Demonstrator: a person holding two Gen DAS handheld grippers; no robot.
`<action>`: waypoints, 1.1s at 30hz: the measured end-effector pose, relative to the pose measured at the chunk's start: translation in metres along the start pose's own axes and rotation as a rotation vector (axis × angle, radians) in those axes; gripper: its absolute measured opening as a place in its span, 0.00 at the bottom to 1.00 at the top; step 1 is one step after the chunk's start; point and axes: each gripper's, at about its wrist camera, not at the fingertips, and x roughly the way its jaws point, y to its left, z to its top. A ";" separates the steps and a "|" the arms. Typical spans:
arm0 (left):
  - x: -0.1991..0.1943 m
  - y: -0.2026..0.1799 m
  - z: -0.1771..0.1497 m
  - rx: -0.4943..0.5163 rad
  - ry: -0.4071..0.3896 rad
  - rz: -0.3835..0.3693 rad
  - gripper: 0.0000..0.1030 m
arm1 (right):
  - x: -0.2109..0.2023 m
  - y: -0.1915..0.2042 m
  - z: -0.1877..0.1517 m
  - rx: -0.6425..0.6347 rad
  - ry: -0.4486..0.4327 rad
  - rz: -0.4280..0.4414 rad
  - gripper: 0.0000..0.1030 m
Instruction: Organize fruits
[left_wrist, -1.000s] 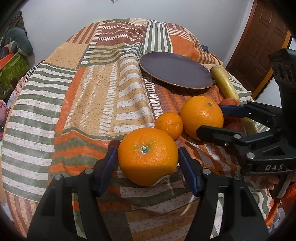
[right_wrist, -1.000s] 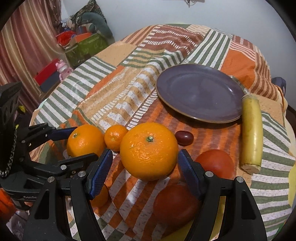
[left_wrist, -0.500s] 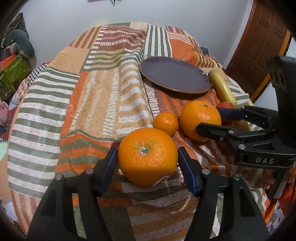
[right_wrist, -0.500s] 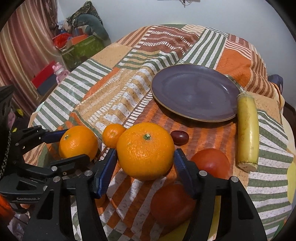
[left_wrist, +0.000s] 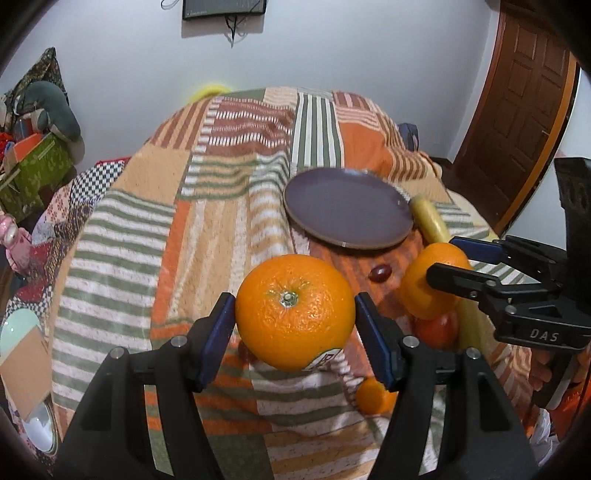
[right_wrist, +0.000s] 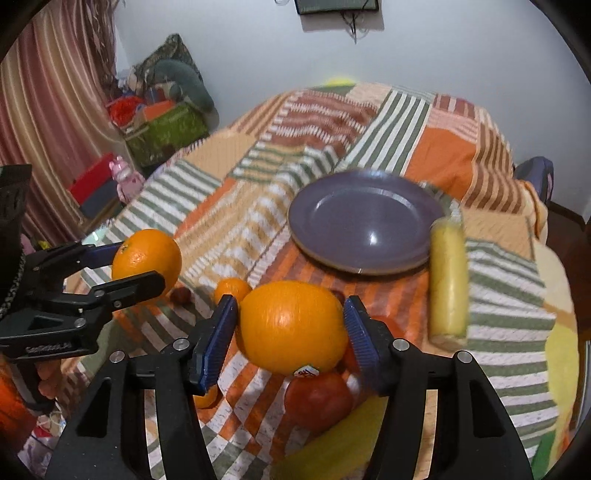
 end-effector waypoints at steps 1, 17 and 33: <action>-0.001 -0.001 0.004 0.001 -0.008 0.000 0.63 | -0.004 -0.001 0.003 -0.006 -0.015 -0.010 0.54; 0.002 -0.019 0.051 0.028 -0.088 -0.020 0.63 | 0.000 -0.038 0.036 -0.012 -0.082 -0.106 0.18; 0.055 -0.024 0.060 0.058 -0.010 -0.013 0.63 | 0.026 -0.045 0.038 -0.063 -0.020 -0.107 0.41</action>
